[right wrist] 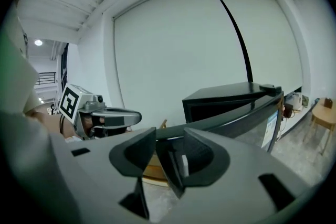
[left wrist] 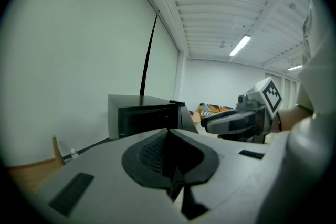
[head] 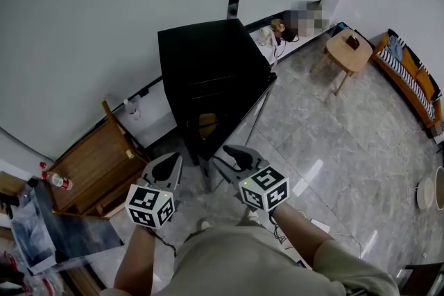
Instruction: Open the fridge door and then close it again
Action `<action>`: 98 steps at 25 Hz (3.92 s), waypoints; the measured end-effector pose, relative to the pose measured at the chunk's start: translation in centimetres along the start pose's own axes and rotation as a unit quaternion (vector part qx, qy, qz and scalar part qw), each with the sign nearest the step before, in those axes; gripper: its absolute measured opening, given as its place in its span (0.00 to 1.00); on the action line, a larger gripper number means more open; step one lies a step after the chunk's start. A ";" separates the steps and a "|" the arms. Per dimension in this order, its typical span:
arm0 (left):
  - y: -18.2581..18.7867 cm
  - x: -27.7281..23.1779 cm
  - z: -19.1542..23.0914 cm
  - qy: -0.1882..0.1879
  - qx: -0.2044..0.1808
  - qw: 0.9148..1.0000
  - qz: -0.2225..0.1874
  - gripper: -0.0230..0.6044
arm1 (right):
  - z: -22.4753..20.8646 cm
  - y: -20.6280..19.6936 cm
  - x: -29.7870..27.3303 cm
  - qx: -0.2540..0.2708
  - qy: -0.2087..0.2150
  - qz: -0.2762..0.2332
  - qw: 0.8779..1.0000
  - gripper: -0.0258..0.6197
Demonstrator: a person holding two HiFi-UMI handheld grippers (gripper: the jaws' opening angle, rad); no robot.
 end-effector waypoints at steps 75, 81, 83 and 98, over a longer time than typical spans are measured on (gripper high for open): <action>4.3 -3.5 11.8 0.068 0.031 0.996 -0.046 0.05 | -6.0 8.6 -19.9 0.037 -0.044 0.047 0.997 0.15; 6.7 -2.7 11.2 0.076 0.013 0.995 -0.066 0.05 | -5.4 10.3 -17.6 0.089 -0.054 0.040 0.994 0.13; 7.6 -2.3 10.9 0.080 0.006 0.994 -0.076 0.05 | -5.1 11.6 -16.3 0.088 -0.046 0.022 0.995 0.12; 14.7 0.8 5.1 0.075 -0.040 0.983 -0.159 0.05 | -3.5 18.3 -3.0 0.111 -0.037 -0.088 0.989 0.06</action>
Point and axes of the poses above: the fingertips, and each gripper's own axes: x backward along the fingers, z to its left, y out of its top, the point moved 8 cm from there along x, backward along the fingers, and after that the axes turned 1 degree about z, right-handed, at the moved point
